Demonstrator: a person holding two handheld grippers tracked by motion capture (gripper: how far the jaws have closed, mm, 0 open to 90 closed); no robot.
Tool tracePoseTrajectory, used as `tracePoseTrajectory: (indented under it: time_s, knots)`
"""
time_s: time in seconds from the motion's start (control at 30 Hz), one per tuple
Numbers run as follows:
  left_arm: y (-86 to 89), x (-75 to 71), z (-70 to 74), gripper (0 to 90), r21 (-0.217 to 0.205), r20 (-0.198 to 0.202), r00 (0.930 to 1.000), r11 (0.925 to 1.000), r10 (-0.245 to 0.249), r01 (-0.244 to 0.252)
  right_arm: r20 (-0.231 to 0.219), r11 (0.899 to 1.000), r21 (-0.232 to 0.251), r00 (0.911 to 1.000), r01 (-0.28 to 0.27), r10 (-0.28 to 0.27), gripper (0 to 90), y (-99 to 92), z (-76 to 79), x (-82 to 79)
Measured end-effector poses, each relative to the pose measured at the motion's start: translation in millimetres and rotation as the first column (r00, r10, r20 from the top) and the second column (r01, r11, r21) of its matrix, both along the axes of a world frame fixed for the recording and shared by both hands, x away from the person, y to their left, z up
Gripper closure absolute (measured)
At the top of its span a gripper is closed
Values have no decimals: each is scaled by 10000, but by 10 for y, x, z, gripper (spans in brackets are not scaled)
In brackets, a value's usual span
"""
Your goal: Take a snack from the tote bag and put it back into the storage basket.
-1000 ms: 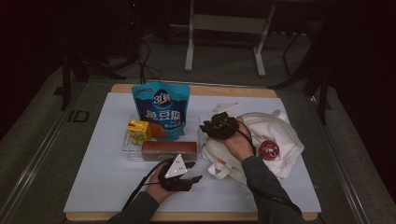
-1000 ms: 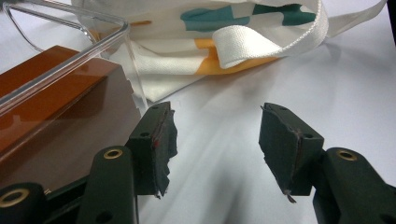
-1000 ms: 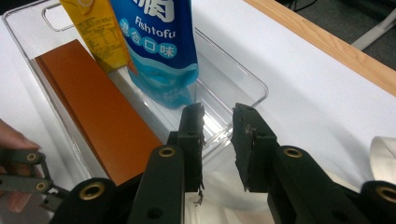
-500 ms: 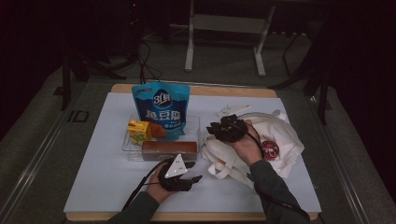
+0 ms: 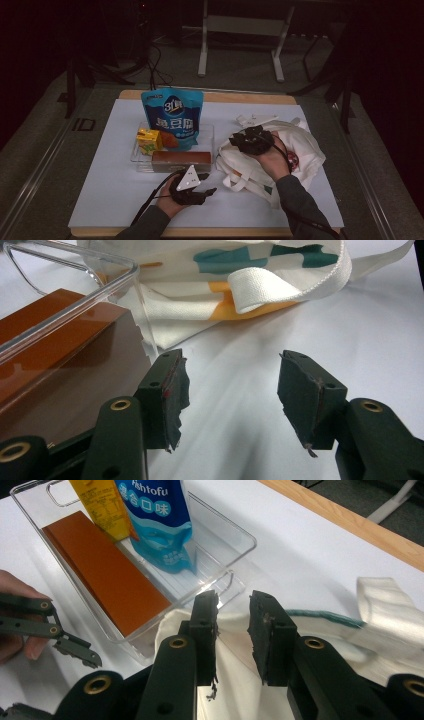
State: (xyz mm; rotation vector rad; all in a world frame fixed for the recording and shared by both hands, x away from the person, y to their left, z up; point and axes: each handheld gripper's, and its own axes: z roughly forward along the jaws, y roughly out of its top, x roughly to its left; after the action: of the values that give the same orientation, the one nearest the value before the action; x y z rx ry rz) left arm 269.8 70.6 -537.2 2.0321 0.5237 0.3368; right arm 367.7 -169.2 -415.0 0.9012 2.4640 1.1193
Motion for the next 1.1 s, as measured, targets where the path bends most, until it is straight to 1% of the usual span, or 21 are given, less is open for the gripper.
tracePoseTrajectory:
  time_s: [0.23,0.43,0.57,0.63,0.73,1.1]
  knots:
    - [2,1,1,443,16,11,10000,10000,2,-2,7,9998,-44,9999,168,-168,733,-121,12,-32]
    - [2,1,0,442,12,10,10000,10000,0,0,-19,9994,-178,9996,280,-281,735,-196,0,-43]
    - [1,-1,0,442,17,15,10000,10000,-4,4,-44,9990,-304,9994,341,-343,734,-265,-11,-49]
    - [1,-1,1,442,22,21,10000,10000,-9,9,-54,9981,-451,9991,422,-425,734,-312,-4,-53]
    - [0,-1,0,442,23,22,10000,10000,-3,3,-55,9974,-536,9988,489,-493,733,-379,12,-57]
    - [-1,-3,0,442,36,25,10000,10000,-7,7,-178,9954,-604,9970,742,-754,730,-567,-22,-87]
